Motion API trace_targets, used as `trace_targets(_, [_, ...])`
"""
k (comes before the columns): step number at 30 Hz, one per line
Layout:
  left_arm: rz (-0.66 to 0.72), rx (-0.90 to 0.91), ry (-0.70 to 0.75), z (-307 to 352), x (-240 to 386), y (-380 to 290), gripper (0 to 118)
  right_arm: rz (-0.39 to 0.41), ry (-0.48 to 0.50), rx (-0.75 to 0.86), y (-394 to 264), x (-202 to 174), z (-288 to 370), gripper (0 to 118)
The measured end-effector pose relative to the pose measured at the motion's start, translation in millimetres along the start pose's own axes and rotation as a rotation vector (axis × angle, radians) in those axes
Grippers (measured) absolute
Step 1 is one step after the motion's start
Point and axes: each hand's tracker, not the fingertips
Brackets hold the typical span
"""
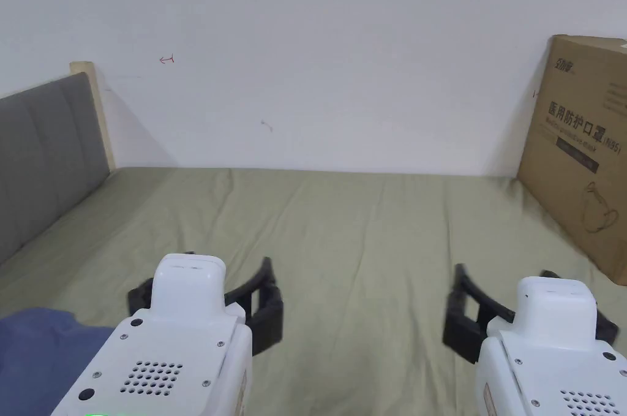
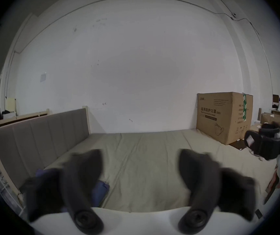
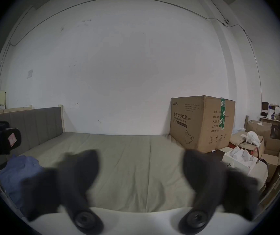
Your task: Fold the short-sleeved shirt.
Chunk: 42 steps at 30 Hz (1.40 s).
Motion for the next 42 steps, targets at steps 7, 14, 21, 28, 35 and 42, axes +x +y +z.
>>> trace_targets(7, [0.077, -0.006, 0.018, -2.3, -4.5, -6.1, 0, 0.018, -0.008, -0.023, -5.4, 2.2, -8.1, 0])
trace_targets(14, [0.081, -0.025, 0.021, -8.8, -8.5, -4.5, 0, 0.051, 0.006, -0.020, -4.5, -4.5, -9.9, 0])
trace_targets(21, [0.091, -0.031, 0.034, -1.3, -26.7, 1.4, 0, 0.055, 0.092, -0.022, 1.4, -23.9, -15.2, 0])
trace_targets(28, [0.100, -0.022, 0.283, 38.3, -87.5, 6.4, 0, 0.036, 0.355, -0.048, 1.9, -92.0, -21.9, 0])
trace_targets(35, [0.131, -0.043, 0.528, 94.6, -147.9, 6.3, 0, 0.063, 0.612, -0.076, 6.2, -175.1, 4.9, 0])
trace_targets(42, [0.124, -0.098, 0.561, 96.2, -165.2, -1.7, 0, 0.065, 0.671, -0.121, 0.2, -196.4, 24.1, 0])
